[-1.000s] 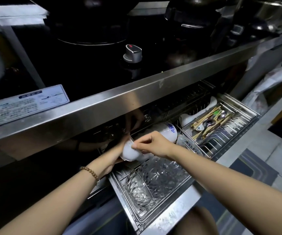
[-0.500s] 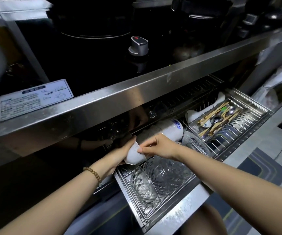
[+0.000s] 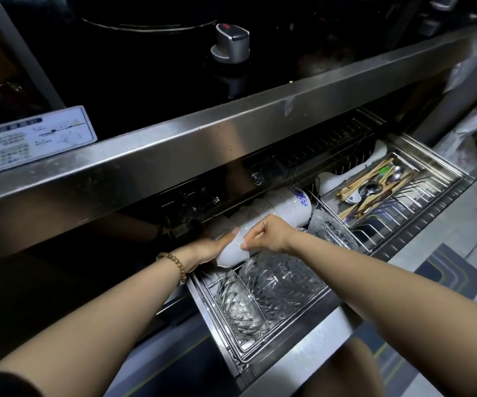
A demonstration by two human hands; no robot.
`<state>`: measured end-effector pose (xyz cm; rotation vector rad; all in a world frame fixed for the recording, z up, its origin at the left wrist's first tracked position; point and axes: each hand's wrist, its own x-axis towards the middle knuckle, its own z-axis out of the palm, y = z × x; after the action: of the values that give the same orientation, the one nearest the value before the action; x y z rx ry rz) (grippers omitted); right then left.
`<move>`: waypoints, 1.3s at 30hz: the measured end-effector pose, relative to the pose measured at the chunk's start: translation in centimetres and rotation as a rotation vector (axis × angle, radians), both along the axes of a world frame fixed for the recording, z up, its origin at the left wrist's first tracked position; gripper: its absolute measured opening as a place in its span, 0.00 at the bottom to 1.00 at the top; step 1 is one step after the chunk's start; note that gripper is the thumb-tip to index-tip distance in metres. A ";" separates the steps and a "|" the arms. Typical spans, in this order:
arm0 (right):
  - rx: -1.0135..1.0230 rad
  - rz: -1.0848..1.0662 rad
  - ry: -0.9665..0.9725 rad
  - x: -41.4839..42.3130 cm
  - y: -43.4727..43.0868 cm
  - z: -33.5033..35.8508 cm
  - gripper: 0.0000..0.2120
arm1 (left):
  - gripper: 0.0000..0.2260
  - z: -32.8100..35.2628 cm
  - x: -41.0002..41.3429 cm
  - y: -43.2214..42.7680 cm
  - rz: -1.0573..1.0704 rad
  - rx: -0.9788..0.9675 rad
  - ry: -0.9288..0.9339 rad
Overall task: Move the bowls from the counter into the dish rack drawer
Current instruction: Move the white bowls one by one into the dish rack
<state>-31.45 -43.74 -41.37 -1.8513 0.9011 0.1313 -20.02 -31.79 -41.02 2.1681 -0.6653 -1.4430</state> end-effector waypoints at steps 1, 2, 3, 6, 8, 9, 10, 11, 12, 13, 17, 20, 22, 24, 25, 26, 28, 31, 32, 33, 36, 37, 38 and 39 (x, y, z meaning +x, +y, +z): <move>0.019 -0.018 0.008 -0.1 -0.2 -0.3 0.08 | 0.40 0.2 -0.3 0.0 0.013 -0.010 -0.016; 0.059 -0.037 0.009 -0.3 -0.4 -0.6 0.06 | 0.40 0.0 -0.4 -0.1 0.024 -0.024 -0.027; 0.088 -0.047 0.008 -0.5 -0.5 -0.8 0.02 | 0.37 -0.3 -0.6 -0.2 0.030 -0.041 -0.041; 0.102 -0.070 -0.009 -0.8 -0.8 -1.3 0.07 | 0.34 -1.3 -0.5 -0.3 0.033 -0.070 -0.067; 0.091 -0.071 -0.017 -0.7 -0.7 -1.3 0.04 | 0.35 -1.4 -0.4 -0.4 0.024 -0.066 -0.083; 0.080 -0.071 -0.015 -0.7 -0.7 -1.3 0.02 | 0.35 -1.6 -0.4 -0.5 0.023 -0.062 -0.090; 0.064 -0.072 -0.009 -0.6 -0.6 -1.3 0.03 | 0.35 -1.7 -0.5 -0.6 0.028 -0.059 -0.095; 0.044 -0.070 0.003 -0.6 -0.6 -1.4 0.04 | 0.35 -1.7 -0.6 -0.6 0.029 -0.058 -0.105; 0.028 -0.070 0.014 -0.5 -0.6 -1.4 0.04 | 0.35 -1.7 -0.7 -0.6 0.026 -0.054 -0.115; 0.011 -0.071 0.028 -0.5 -0.7 -1.5 0.05 | 0.36 -1.5 -0.9 -0.6 0.021 -0.048 -0.128; -0.043 -0.083 0.085 -0.4 -0.7 -1.2 0.09 | 0.34 -1.2 -1.2 -0.5 0.031 -0.061 -0.170; -0.079 -0.114 0.112 -0.9 -0.9 0.3 0.12 | 0.31 -0.5 -1.4 -0.2 0.044 -0.120 -0.176; -0.026 -0.147 0.080 -1.6 -1.0 1.6 0.11 | 0.28 0.0 -1.6 0.3 0.025 -0.137 -0.185; 0.036 -0.170 0.034 -2.6 -0.8 3.4 0.09 | 0.28 0.8 -1.9 0.9 -0.002 -0.172 -0.216; 0.058 -0.172 0.008 -3.1 -0.5 4.4 0.07 | 0.27 1.5 -2.1 1.3 -0.016 -0.199 -0.231; 0.068 -0.171 -0.017 -3.6 -0.1 5.4 0.06 | 0.26 2.0 -2.2 1.7 -0.016 -0.231 -0.246; 0.061 -0.180 -0.082 -4.8 0.6 7.4 0.09 | 0.26 3.2 -2.3 2.7 0.005 -0.308 -0.266; 0.039 -0.193 -0.191 -6.8 1.9 10.6 0.11 | 0.31 5.3 -2.6 4.1 0.050 -0.386 -0.237; 0.028 -0.194 -0.220 -7.5 2.5 11.7 0.10 | 0.32 6.1 -2.8 4.6 0.047 -0.391 -0.225; 0.014 -0.197 -0.246 -8.1 3.0 12.9 0.09 | 0.31 7.0 -3.0 5.1 0.033 -0.412 -0.225; -0.044 -0.201 -0.313 -9.6 4.8 16.3 0.11 | 0.27 10.4 -3.7 6.6 -0.009 -0.530 -0.228; -0.063 -0.194 -0.339 -9.9 5.4 17.4 0.12 | 0.27 11.8 -3.7 7.2 -0.017 -0.575 -0.235; -0.080 -0.182 -0.369 -10.0 6.0 18.5 0.12 | 0.26 13.3 -3.8 8.0 -0.022 -0.615 -0.252; -0.101 -0.168 -0.398 -10.0 6.6 19.5 0.13 | 0.25 15.1 -3.8 8.9 -0.028 -0.660 -0.279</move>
<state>-41.41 -37.17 -21.83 -1.7977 0.7869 -0.3807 -23.77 -22.90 -25.97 1.8296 -1.0909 -0.7696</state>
